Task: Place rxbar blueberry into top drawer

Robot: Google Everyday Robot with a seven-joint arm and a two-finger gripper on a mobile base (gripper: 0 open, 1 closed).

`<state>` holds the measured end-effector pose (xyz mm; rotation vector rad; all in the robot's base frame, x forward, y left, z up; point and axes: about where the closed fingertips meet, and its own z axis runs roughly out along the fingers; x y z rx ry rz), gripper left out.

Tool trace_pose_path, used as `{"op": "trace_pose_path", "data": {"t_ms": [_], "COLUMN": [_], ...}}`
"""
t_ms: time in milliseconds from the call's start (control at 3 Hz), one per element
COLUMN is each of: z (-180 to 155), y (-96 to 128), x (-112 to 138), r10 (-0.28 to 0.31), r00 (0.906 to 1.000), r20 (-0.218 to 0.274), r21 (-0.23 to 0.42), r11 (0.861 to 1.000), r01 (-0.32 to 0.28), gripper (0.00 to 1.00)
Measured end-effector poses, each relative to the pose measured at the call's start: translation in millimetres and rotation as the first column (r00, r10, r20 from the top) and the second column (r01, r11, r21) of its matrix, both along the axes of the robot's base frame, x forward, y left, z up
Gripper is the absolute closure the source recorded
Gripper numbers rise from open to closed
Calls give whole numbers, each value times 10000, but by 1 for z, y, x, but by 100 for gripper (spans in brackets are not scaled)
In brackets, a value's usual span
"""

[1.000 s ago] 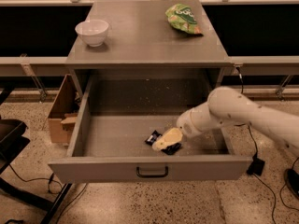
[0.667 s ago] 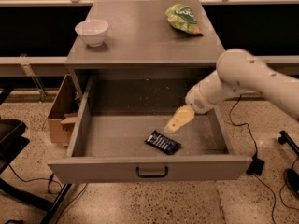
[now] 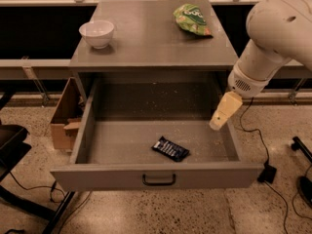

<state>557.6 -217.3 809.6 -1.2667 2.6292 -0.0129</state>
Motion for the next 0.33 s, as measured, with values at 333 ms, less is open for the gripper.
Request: {"op": "trace_pose_path", "data": {"t_ms": [333], "z": [4], "y": [-67], "x": [-32], "r10": [-2158], "r00": [9761], "r20": [253], "r21": [-1522], "r11": [9642], "r01": [2171], "gripper": [0]}}
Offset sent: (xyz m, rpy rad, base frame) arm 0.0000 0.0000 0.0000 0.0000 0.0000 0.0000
